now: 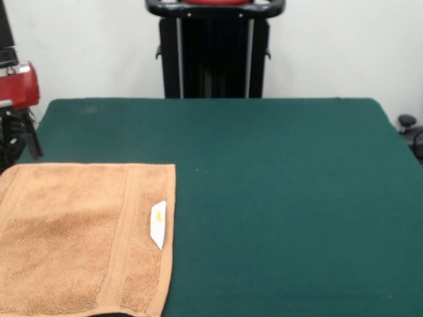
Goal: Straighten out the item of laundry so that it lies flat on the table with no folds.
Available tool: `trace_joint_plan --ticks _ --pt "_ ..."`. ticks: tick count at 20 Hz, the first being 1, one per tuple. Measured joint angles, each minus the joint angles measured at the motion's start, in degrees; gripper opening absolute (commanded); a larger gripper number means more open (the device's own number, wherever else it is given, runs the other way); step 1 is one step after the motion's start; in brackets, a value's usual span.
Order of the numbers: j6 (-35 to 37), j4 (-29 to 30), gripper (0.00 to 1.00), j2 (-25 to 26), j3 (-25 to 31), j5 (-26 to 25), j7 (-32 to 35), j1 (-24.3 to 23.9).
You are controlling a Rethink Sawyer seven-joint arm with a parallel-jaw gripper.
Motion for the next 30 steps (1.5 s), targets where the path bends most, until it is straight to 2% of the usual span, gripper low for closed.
trace_joint_plan --ticks 6,14,18,19,30 --pt "-5.07 2.47 1.0 -0.27 -2.93 0.11 1.17 1.28" --pt "-6.99 3.97 1.0 -0.79 -5.75 0.63 1.17 2.2" --pt "-8.34 4.25 1.0 -1.13 -8.75 1.59 1.22 4.54" --pt "-9.38 4.27 0.0 -1.28 -10.39 1.77 1.22 6.25" --pt "-11.44 4.68 0.0 -2.78 -16.3 4.63 1.22 13.07"
